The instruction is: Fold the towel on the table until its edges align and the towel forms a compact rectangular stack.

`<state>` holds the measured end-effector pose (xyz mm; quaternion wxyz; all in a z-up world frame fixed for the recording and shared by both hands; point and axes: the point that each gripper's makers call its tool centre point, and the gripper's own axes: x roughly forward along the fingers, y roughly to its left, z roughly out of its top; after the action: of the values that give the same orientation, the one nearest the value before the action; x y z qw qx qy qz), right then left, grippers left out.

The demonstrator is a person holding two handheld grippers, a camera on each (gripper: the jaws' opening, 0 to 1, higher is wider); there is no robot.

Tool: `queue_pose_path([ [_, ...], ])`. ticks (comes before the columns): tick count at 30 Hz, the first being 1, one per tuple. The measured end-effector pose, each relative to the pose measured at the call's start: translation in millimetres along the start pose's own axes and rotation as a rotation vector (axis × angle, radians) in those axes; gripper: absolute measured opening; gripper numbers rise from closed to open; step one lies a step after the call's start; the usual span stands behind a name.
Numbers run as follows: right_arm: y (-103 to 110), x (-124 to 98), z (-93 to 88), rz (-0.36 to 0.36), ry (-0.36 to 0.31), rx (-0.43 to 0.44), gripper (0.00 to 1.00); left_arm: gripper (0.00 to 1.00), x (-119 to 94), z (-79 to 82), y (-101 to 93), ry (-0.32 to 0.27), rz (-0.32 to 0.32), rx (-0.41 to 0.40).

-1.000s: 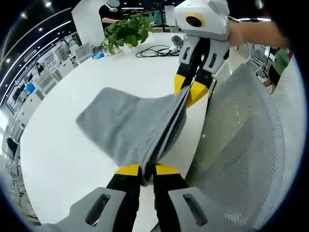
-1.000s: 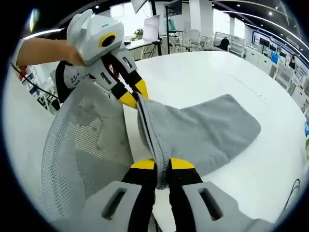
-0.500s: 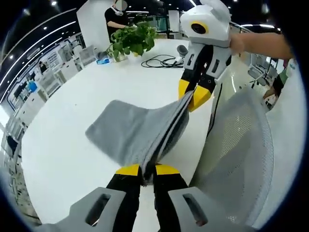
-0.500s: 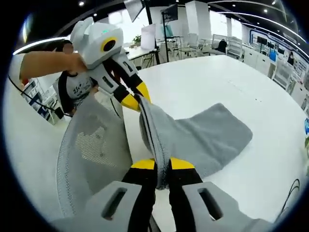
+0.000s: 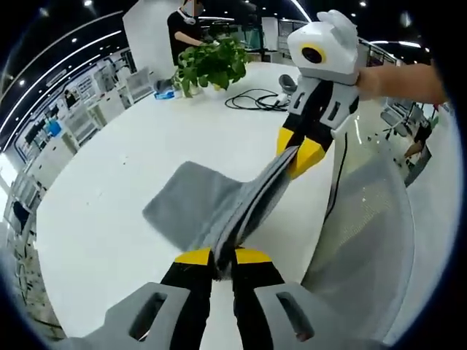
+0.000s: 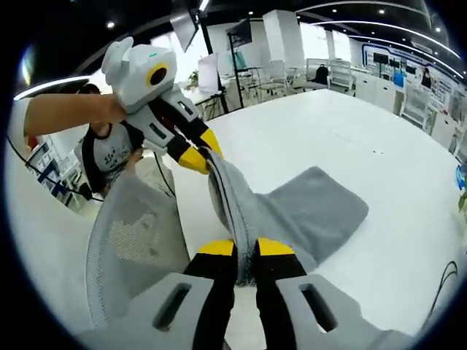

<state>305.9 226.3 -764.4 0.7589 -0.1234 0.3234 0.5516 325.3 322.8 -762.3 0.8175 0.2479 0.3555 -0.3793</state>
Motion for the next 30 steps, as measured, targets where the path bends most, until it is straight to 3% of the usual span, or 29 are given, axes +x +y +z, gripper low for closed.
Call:
queue_pose_path([
  [6, -16.4, -1.4, 11.6, -0.042, -0.037, 0.015, 0.07, 0.09, 6.3, 12.3, 16.7, -0.021, 0.028, 0.002],
  [11, -37.9, -2.6, 22.9, -0.119, -0.068, 0.014, 0.06, 0.09, 13.0, 25.2, 33.1, -0.065, 0.060, -0.017],
  [20, -68.6, -4.3, 38.9, -0.219, -0.089, -0.044, 0.06, 0.10, 22.2, 40.7, 50.3, -0.099, 0.053, -0.046],
  [28, -89.4, 6.0, 45.0, -0.230, -0.097, -0.031, 0.06, 0.10, 37.9, 39.5, 67.8, -0.106, 0.075, -0.060],
  [30, -95.5, 11.7, 44.8, -0.236, -0.091, -0.027, 0.06, 0.10, 42.7, 36.6, 70.5, -0.106, 0.075, -0.094],
])
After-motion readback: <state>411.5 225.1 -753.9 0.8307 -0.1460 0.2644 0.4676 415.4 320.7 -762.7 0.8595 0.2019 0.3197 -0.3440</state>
